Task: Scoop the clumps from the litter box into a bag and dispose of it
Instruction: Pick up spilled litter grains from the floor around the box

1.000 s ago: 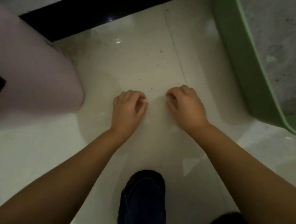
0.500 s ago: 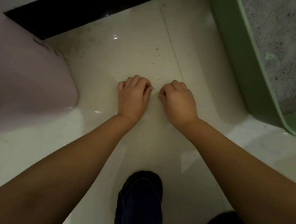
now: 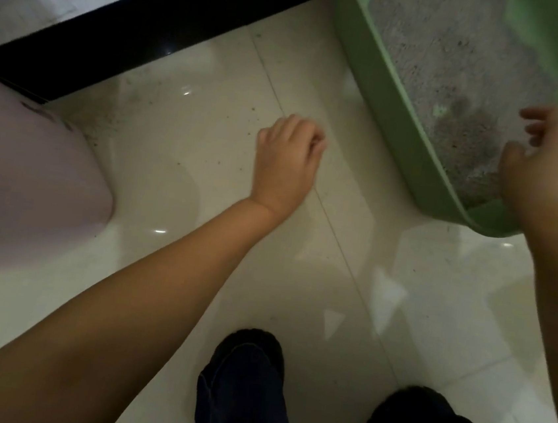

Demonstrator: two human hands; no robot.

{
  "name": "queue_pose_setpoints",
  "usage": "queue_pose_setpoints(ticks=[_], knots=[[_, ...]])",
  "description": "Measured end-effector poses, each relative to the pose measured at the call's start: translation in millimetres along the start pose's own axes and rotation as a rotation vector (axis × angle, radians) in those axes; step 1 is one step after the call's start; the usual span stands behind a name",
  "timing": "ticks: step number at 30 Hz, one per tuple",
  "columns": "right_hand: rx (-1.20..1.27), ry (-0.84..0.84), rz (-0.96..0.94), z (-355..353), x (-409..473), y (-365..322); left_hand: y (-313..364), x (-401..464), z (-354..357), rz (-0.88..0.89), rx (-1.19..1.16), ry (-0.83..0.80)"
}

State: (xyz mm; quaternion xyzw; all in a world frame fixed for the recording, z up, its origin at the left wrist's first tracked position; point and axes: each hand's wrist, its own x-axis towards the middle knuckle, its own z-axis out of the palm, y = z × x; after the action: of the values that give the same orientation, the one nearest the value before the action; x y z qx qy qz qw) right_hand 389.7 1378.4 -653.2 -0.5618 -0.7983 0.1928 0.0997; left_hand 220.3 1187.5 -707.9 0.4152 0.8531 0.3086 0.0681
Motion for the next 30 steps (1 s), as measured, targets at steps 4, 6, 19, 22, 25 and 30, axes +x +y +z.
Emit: queue_pose_setpoints(ticks=[4,6,19,22,25,30], knots=[[0.114,0.089,-0.019,6.5,-18.4,-7.9,77.9,44.3,6.2,0.339,-0.094,-0.017],[0.225,0.198,-0.024,13.0,-27.9,-15.3,105.4,63.2,18.9,0.468,0.150,-0.224],[0.147,-0.447,-0.576,120.3,-92.9,-105.8,-78.8,-50.0,-39.0,-0.300,0.071,-0.005],[-0.002,-0.557,-0.632,147.7,-103.4,-112.6,-91.0,-75.2,-38.4,-0.332,0.151,-0.065],[-0.061,-0.517,-0.675,157.8,-103.0,-117.8,-92.4,-74.3,-29.2,-0.371,0.153,-0.079],[-0.050,-0.459,-0.677,166.0,-102.8,-117.4,-96.2,-54.4,-14.2,-0.296,0.201,-0.071]])
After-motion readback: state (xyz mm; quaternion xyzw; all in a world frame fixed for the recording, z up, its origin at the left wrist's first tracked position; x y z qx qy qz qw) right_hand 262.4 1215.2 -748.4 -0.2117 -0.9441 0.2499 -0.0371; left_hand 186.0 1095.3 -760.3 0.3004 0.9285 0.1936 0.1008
